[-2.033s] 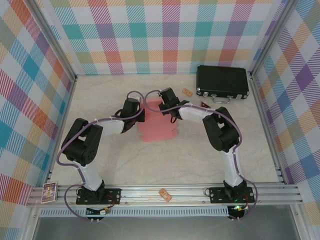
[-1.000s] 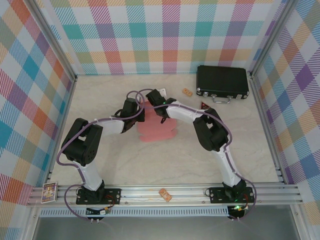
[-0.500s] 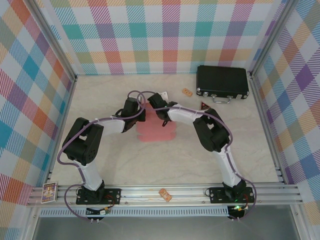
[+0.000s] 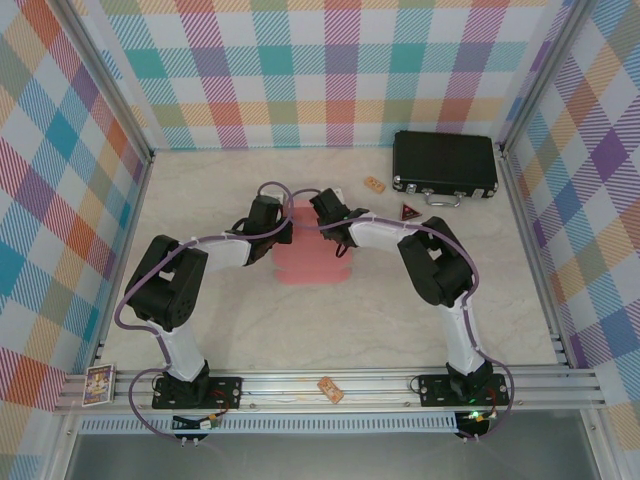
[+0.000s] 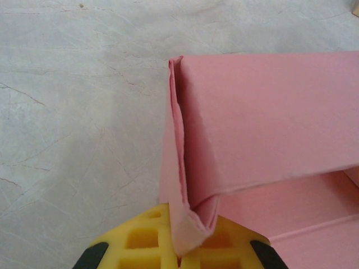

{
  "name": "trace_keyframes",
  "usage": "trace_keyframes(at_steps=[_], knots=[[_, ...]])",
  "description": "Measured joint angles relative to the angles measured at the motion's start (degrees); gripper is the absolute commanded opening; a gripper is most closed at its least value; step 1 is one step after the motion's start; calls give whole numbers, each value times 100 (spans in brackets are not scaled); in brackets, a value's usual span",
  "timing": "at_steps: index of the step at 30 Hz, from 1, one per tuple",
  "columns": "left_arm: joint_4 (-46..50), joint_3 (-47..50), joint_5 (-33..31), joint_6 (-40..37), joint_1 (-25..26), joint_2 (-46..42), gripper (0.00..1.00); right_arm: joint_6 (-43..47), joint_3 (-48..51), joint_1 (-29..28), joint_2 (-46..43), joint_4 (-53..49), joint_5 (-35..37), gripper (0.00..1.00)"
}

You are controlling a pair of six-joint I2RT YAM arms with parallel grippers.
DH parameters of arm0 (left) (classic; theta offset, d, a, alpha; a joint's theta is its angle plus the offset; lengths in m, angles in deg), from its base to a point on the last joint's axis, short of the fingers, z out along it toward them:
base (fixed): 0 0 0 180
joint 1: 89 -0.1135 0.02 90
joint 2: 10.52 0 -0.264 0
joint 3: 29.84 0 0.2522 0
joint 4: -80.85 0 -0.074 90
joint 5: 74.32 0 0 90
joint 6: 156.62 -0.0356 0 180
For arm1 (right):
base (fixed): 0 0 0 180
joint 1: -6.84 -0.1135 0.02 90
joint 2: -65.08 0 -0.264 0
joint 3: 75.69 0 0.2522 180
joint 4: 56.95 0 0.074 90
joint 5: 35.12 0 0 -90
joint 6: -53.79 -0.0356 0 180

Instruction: Fold the paper box

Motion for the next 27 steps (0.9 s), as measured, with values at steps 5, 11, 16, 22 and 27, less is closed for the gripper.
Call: trace_keyframes(at_steps=[5, 11, 16, 22, 27], knots=[[0, 0, 0, -9, 0, 0, 0, -4, 94, 0, -46, 79, -46, 40], [2, 0, 0, -9, 0, 0, 0, -26, 127, 0, -50, 85, 31, 37], [2, 0, 0, -9, 0, 0, 0, -26, 190, 0, -83, 125, 26, 32], [2, -2, 7, -28, 9, 0, 0, -55, 170, -4, -81, 74, 68, 19], [4, -2, 44, -31, 9, 0, 0, -352, -109, 0, 50, -151, 216, 13]])
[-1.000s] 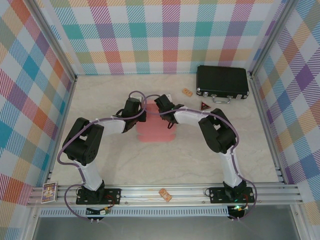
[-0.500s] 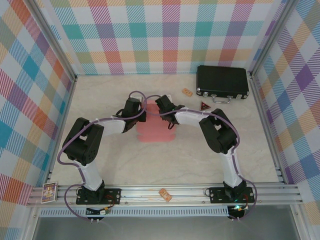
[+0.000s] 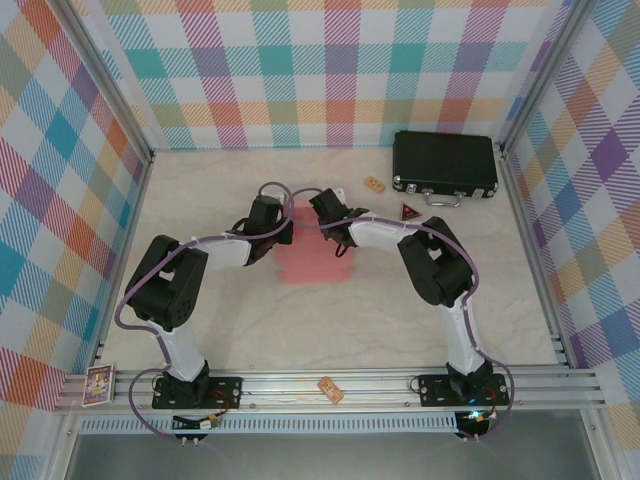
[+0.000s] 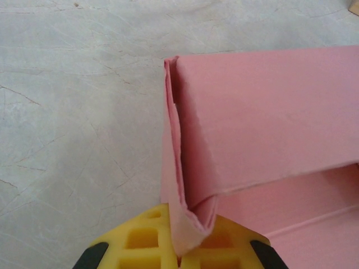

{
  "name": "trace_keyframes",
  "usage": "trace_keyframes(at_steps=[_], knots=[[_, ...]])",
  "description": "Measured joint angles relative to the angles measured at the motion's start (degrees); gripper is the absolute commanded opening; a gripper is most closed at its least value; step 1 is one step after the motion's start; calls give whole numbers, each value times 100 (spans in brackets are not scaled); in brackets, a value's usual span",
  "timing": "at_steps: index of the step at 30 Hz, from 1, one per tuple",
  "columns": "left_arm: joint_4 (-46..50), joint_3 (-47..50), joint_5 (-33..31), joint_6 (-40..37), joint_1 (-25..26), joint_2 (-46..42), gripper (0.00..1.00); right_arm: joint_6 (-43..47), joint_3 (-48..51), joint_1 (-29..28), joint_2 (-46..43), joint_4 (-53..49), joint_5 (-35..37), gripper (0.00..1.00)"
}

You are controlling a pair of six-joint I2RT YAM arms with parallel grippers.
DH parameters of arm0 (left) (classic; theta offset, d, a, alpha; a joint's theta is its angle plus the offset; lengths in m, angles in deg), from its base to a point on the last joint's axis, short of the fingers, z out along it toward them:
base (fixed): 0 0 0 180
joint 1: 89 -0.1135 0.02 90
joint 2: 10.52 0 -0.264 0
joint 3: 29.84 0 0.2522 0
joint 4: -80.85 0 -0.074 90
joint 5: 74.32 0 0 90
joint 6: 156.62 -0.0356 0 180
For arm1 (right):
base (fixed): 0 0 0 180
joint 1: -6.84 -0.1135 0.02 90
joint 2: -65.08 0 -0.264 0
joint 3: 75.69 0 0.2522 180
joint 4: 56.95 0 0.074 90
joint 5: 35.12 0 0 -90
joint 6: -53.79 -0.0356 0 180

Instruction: Fold the paper box

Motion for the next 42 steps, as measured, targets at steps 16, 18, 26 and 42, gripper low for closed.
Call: trace_keyframes(at_steps=[16, 18, 26, 42], knots=[[-28, -11, 26, 2, 0, 28, 0, -876, -1019, -118, 564, -914, 457, 7], [-26, -20, 24, 2, 0, 33, 0, -986, -1099, -166, 623, -1010, 612, 7], [-42, -33, 4, 0, 0, 55, 0, -1408, -1429, -247, 800, -1427, 874, 6], [-55, -33, -20, -46, 15, 66, 0, -1394, -811, -269, 573, -1086, 911, 25]])
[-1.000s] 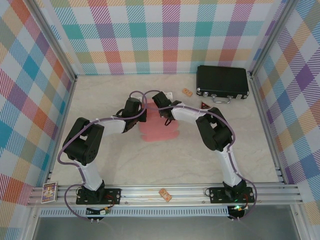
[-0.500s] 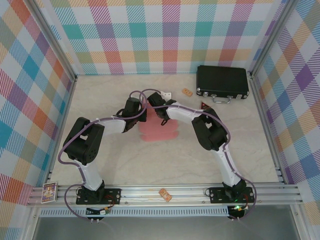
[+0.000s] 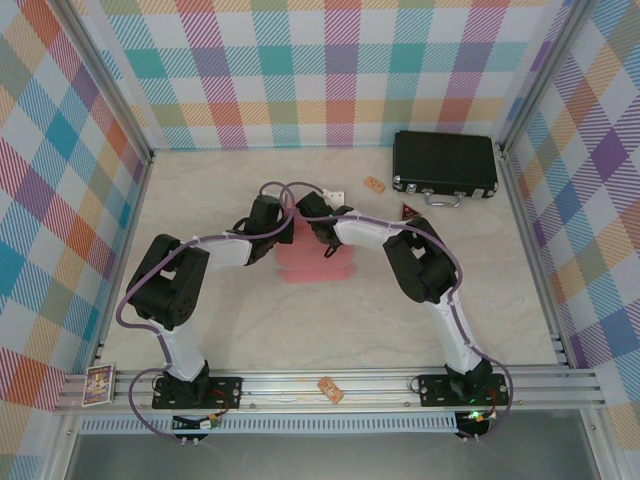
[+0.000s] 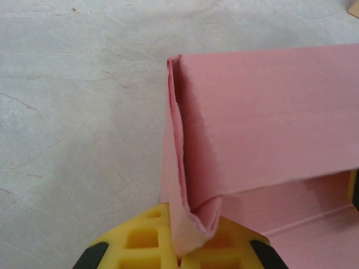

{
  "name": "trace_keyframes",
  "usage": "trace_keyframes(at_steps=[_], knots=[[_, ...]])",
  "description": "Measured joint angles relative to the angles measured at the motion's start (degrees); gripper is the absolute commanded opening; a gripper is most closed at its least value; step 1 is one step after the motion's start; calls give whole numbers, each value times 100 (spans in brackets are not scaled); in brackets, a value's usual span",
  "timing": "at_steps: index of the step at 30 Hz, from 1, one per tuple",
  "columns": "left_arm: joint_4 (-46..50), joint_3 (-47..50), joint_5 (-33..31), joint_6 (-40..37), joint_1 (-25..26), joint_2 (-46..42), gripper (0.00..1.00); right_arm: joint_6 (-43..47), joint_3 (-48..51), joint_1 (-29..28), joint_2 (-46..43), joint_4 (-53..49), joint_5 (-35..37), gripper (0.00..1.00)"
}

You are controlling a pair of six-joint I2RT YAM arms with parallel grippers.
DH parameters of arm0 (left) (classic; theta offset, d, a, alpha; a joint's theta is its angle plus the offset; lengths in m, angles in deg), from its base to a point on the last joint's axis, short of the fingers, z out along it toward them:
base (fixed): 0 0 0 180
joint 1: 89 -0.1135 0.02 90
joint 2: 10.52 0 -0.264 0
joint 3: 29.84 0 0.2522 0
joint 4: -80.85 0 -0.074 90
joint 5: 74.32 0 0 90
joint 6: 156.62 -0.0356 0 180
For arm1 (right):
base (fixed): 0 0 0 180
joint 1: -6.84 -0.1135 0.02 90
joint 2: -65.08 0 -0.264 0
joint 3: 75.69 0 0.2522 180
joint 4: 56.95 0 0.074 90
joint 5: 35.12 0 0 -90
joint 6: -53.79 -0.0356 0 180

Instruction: Fold the paper box

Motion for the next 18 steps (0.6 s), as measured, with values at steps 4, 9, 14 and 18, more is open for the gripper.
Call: trace_keyframes(at_steps=[4, 9, 14, 18], knots=[[-9, -4, -7, -20, 15, 11, 0, 94, 258, -7, -175, 66, -59, 31], [-13, -4, -20, -37, 22, 17, 0, 238, 396, -7, -264, 155, -151, 39], [-13, -11, -20, -39, 22, 22, 0, 365, 415, -7, -295, 164, -243, 47], [-13, -11, -22, -39, 22, 22, 0, 417, 431, -2, -323, 160, -348, 49]])
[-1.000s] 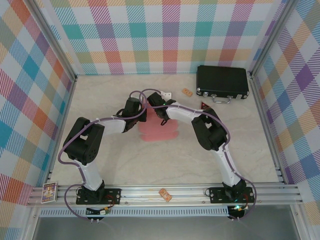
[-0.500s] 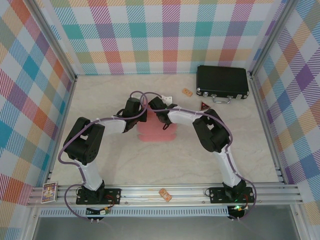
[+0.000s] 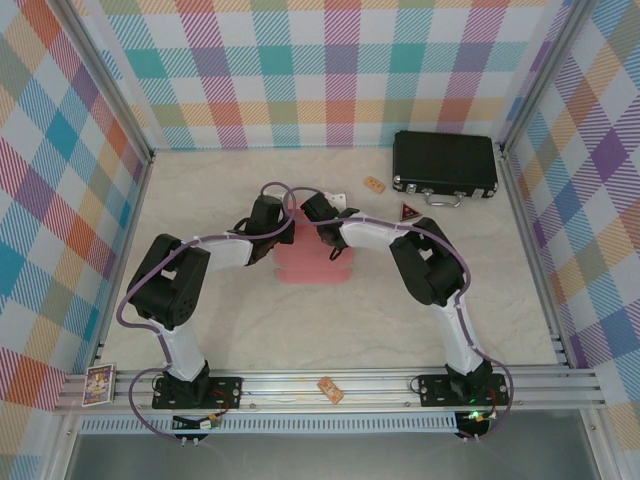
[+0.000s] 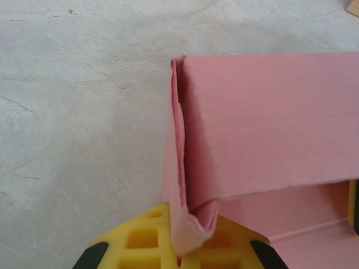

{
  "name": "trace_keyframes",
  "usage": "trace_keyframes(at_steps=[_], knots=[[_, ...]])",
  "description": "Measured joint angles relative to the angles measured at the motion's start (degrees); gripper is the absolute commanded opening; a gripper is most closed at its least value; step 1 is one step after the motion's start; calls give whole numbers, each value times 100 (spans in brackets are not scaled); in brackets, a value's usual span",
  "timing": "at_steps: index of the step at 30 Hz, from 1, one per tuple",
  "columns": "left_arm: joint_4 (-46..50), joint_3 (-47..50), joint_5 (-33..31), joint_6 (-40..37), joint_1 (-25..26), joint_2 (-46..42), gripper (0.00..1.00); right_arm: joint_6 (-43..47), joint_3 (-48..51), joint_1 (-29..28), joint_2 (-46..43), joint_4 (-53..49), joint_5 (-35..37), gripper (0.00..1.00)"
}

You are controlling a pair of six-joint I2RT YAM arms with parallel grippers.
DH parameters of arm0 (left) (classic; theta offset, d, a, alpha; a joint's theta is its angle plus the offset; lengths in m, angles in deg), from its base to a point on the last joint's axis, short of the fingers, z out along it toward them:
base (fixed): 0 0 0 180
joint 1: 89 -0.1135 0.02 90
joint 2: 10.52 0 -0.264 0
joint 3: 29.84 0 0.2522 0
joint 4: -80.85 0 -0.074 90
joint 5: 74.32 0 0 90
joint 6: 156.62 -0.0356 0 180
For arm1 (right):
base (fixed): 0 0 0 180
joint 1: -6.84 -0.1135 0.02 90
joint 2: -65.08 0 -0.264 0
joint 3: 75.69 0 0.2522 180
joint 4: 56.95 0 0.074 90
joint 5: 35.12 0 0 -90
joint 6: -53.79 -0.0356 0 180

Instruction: Fold the paper box

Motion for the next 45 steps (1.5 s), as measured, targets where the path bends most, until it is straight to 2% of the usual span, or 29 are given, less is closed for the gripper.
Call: trace_keyframes(at_steps=[4, 10, 17, 23, 45], knots=[[0, 0, -2, -4, 0, 0, 0, 26, 66, 0, -59, -4, -70, 47], [4, -22, -2, -24, 0, 11, 0, 68, 173, 0, -118, 46, -92, 36], [20, -26, 4, -90, 2, 11, 0, 50, 234, 13, -151, 138, -164, 17], [28, -26, 2, -105, 2, 11, 0, -186, -31, 39, -37, 13, -170, 9], [20, -31, 4, -151, 4, 11, 0, -1615, -1609, 46, 772, -1659, 76, 2]])
